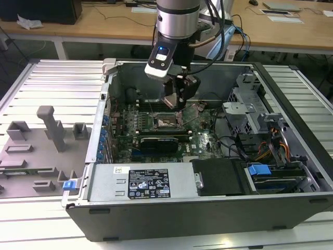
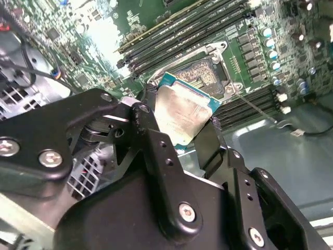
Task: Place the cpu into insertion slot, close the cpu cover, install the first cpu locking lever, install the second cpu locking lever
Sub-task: 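Place the cpu into insertion slot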
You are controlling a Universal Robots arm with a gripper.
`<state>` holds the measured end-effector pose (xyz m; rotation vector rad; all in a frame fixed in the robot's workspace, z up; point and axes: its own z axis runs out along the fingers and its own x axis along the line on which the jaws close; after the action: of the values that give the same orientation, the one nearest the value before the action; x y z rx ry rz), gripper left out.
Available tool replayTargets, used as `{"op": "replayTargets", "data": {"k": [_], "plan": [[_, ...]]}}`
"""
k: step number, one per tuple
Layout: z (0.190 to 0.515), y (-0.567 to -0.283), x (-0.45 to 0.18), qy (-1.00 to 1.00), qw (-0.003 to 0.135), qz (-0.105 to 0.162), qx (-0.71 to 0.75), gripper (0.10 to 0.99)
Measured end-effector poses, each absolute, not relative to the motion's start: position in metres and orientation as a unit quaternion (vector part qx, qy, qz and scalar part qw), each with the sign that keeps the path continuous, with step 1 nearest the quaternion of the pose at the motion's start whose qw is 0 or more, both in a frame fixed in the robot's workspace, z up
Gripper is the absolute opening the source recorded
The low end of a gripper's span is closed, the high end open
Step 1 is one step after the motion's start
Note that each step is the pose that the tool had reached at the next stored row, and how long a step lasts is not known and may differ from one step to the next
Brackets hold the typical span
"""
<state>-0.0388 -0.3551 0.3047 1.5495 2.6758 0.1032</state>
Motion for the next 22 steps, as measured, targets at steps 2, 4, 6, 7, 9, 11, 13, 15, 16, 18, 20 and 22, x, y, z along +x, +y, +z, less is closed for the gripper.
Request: {"op": "replayTargets", "data": {"k": [2, 4, 6, 7, 9, 11, 13, 15, 16, 18, 20, 22], "plan": [[0.3046, -0.3551, -0.0388, 0.850, 0.025, 0.033, 0.525, 0.541], [0.3045, -0.3551, -0.0388, 0.840, 0.025, 0.032, 0.540, 0.541], [0.3044, -0.3551, -0.0388, 0.825, 0.026, 0.032, 0.564, 0.541], [0.3043, -0.3551, -0.0388, 0.819, 0.027, 0.031, 0.573, 0.541], [0.3042, -0.3551, -0.0388, 0.809, 0.027, 0.031, 0.586, 0.541], [0.3041, -0.3551, -0.0388, 0.798, 0.028, 0.030, 0.601, 0.541], [0.3040, -0.3551, -0.0388, 0.786, 0.028, 0.030, 0.617, 0.541], [0.3038, -0.3551, -0.0388, 0.775, 0.029, 0.029, 0.630, 0.541], [0.3036, -0.3551, -0.0388, 0.768, 0.029, 0.029, 0.639, 0.541], [0.3030, -0.3551, -0.0388, 0.755, 0.030, 0.028, 0.654, 0.541], [0.3011, -0.3551, -0.0388, 0.732, 0.031, 0.027, 0.680, 0.541], [0.2998, -0.3551, -0.0388, 0.720, 0.031, 0.027, 0.692, 0.541]]}}
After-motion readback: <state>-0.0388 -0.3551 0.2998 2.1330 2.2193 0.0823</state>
